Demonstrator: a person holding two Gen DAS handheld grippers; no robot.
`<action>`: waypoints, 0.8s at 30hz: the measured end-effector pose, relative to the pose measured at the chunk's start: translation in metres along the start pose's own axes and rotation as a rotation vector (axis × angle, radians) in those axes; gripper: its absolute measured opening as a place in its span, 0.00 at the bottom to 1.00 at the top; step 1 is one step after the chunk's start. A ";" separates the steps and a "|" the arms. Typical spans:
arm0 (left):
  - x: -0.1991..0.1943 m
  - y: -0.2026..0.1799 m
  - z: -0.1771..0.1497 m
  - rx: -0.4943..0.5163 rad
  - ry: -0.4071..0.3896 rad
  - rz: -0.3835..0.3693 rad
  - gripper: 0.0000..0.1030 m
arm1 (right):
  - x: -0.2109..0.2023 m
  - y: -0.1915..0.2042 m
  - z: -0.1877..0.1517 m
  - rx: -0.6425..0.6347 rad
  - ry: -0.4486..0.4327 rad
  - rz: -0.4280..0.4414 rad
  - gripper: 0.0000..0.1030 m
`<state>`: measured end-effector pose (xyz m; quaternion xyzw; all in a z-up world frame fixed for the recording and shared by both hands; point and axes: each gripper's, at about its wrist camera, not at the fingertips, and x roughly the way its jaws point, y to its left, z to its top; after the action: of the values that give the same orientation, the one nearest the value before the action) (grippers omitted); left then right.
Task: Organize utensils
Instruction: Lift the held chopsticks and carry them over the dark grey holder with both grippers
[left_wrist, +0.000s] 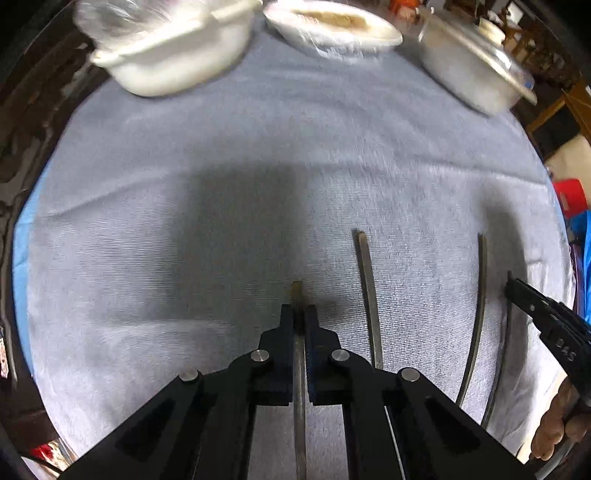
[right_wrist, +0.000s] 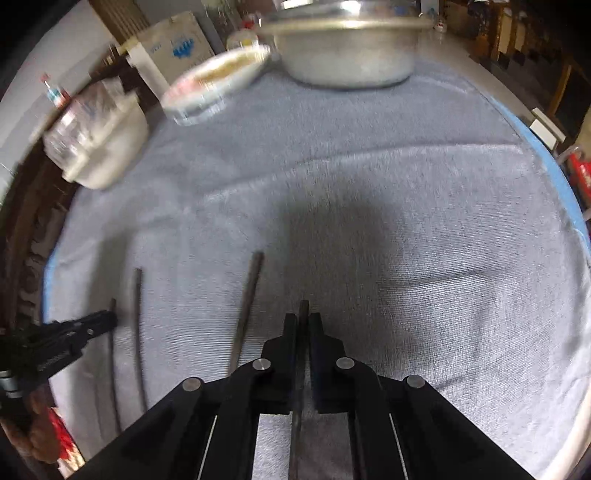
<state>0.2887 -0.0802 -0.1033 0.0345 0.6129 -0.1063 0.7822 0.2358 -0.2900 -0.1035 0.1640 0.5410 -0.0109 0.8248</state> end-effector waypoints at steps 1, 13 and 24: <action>-0.009 -0.002 -0.004 0.000 -0.025 -0.005 0.05 | -0.008 -0.001 -0.001 -0.001 -0.034 0.020 0.06; -0.166 0.011 -0.045 -0.004 -0.439 -0.091 0.05 | -0.151 0.017 -0.035 -0.112 -0.493 0.110 0.06; -0.246 0.018 -0.134 -0.059 -0.691 -0.119 0.05 | -0.251 0.012 -0.106 -0.068 -0.833 0.073 0.06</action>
<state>0.1089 -0.0069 0.1003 -0.0620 0.3158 -0.1391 0.9365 0.0397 -0.2886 0.0860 0.1372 0.1550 -0.0289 0.9779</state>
